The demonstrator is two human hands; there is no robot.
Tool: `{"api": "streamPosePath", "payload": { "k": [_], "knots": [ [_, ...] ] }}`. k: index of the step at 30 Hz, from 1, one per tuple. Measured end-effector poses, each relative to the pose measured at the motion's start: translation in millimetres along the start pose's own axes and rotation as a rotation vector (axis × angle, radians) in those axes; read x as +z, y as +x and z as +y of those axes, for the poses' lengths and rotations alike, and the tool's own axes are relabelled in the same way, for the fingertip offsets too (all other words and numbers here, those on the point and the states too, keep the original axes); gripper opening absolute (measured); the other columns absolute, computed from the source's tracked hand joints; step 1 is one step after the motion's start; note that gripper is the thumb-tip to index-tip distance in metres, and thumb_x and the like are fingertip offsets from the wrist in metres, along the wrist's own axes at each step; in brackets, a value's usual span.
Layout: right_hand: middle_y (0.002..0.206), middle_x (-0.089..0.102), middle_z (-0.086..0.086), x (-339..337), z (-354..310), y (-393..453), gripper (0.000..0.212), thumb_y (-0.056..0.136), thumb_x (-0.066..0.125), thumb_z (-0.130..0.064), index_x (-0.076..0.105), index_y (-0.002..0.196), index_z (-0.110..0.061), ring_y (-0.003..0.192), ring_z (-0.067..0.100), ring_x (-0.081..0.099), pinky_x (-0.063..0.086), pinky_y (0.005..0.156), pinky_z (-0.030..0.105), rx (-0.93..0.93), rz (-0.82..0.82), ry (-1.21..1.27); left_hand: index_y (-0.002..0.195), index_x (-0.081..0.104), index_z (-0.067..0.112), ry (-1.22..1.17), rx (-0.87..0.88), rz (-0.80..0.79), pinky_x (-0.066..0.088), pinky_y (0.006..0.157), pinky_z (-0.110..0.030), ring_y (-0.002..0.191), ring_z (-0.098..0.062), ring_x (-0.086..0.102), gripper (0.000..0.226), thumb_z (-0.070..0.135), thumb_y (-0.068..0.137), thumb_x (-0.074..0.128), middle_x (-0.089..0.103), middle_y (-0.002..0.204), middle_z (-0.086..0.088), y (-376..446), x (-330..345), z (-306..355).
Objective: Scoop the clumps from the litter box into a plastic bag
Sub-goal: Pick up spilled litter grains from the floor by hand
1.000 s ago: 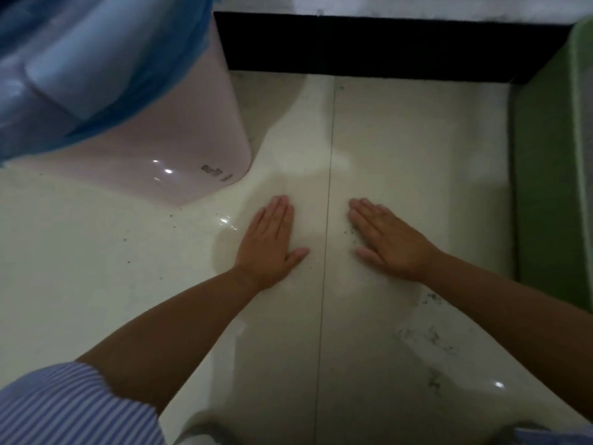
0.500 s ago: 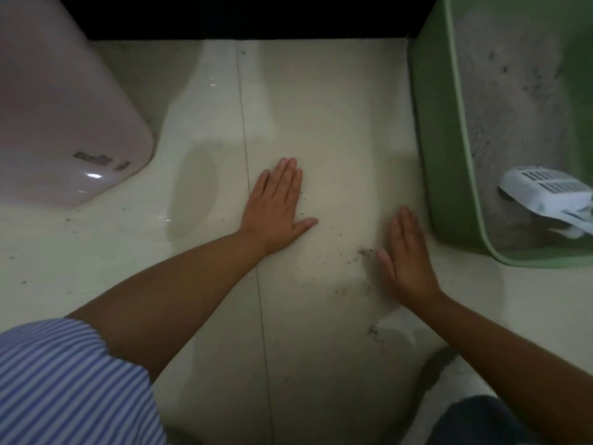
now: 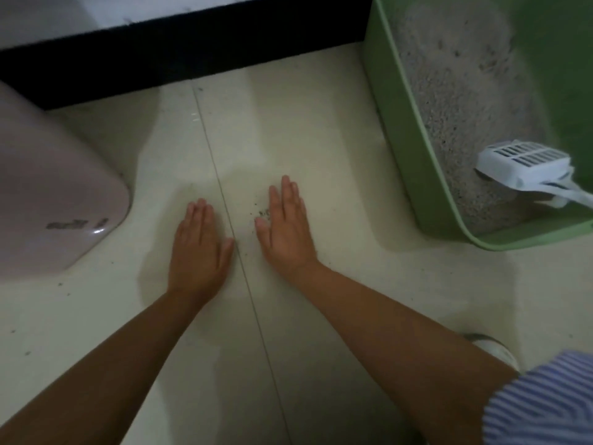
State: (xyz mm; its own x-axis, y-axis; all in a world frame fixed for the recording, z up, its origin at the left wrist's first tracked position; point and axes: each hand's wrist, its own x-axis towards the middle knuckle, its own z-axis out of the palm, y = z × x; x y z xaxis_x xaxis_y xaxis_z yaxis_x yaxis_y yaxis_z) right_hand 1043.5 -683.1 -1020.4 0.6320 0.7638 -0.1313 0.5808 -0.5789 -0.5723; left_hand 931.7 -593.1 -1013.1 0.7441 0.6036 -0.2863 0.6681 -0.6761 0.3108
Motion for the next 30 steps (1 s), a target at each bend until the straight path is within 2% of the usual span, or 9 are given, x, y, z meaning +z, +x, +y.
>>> {"api": "streamPosePath", "payload": {
  "k": [3,5,7,12,14,16,18,26,30],
  "knots": [
    [0.131,0.043,0.039,-4.5,-3.5,22.1,0.07,0.098,0.014,-0.039,0.049,0.122,0.017,0.123,0.054,0.04,0.025,0.113,0.035,-0.119,0.051,0.066,0.139,0.028,-0.016,0.059,0.018,-0.057,0.015,0.113,-0.037,0.137,-0.039,0.027,0.104,0.07,0.084,0.008,0.03,0.146,-0.03,-10.9,2.6,-11.5],
    [0.134,0.038,0.04,-18.5,1.6,34.5,0.062,0.095,0.024,-0.033,0.045,0.124,0.018,0.127,0.053,0.034,0.002,0.114,0.011,-0.142,0.066,0.074,0.132,0.037,-0.018,0.11,0.017,-0.134,0.019,0.108,-0.035,0.127,-0.042,0.043,0.108,0.073,0.084,0.003,0.043,0.137,-0.033,-11.7,4.7,-8.6],
    [0.145,0.026,0.033,-35.9,13.9,41.5,0.066,0.09,0.024,-0.034,0.035,0.134,0.014,0.138,0.044,0.021,-0.008,0.109,0.005,-0.125,-0.024,0.051,0.13,0.038,-0.013,0.141,0.059,-0.196,0.016,0.107,-0.033,0.125,-0.038,0.045,0.106,0.075,0.083,0.002,0.051,0.131,-0.03,-11.0,7.1,2.7],
    [0.15,0.022,0.024,-68.7,71.1,21.6,0.081,0.08,0.01,-0.045,0.03,0.139,0.007,0.142,0.036,0.017,0.003,0.112,0.026,-0.119,-0.124,-0.141,0.13,0.033,-0.006,0.114,0.184,-0.31,0.011,0.11,-0.036,0.127,-0.036,0.046,0.106,0.079,0.068,0.021,0.053,0.131,-0.026,-12.3,15.9,46.8],
    [0.149,0.024,0.025,-75.2,89.1,8.5,0.081,0.08,0.01,-0.045,0.029,0.138,0.008,0.142,0.036,0.018,0.003,0.112,0.025,-0.071,-0.132,-0.211,0.137,0.03,-0.007,0.115,0.169,-0.181,0.012,0.108,-0.041,0.131,-0.037,0.042,0.108,0.076,0.068,0.025,0.041,0.141,-0.027,-11.0,17.7,71.2],
    [0.15,0.022,0.024,-75.8,100.6,-4.2,0.082,0.08,0.01,-0.046,0.028,0.14,0.007,0.142,0.034,0.017,0.001,0.112,0.022,-0.036,-0.139,-0.225,0.142,-0.007,-0.003,0.134,0.169,-0.105,-0.012,0.111,-0.041,0.143,-0.03,-0.005,0.104,0.072,0.08,0.03,-0.013,0.15,-0.019,-7.4,24.2,89.0],
    [0.151,0.021,0.022,-73.3,105.0,-14.6,0.082,0.08,0.009,-0.047,0.026,0.14,0.006,0.143,0.032,0.016,-0.001,0.111,0.02,0.0,-0.124,-0.203,0.135,-0.027,0.002,0.141,0.111,-0.21,-0.03,0.105,-0.041,0.139,-0.027,-0.028,0.097,0.065,0.088,0.03,-0.038,0.139,-0.009,-4.5,29.4,103.2],
    [0.15,0.023,0.024,-57.7,103.9,-20.7,0.08,0.081,0.012,-0.045,0.028,0.139,0.008,0.143,0.032,0.014,0.002,0.114,0.026,0.017,-0.058,-0.127,0.146,-0.017,0.001,0.207,-0.03,-0.148,-0.015,0.115,-0.043,0.143,-0.027,-0.022,0.077,0.05,0.098,0.019,-0.024,0.154,-0.016,33.3,18.9,90.9],
    [0.134,0.045,0.033,-42.5,91.3,-17.9,0.063,0.097,0.015,-0.041,0.038,0.132,0.007,0.131,0.029,0.023,0.003,0.113,0.022,-0.175,-0.082,-0.26,0.148,-0.011,0.002,0.238,-0.05,-0.105,-0.011,0.117,-0.04,0.145,-0.026,-0.017,0.077,0.054,0.096,0.014,-0.019,0.155,-0.015,40.1,8.6,55.9]
  ]
}}
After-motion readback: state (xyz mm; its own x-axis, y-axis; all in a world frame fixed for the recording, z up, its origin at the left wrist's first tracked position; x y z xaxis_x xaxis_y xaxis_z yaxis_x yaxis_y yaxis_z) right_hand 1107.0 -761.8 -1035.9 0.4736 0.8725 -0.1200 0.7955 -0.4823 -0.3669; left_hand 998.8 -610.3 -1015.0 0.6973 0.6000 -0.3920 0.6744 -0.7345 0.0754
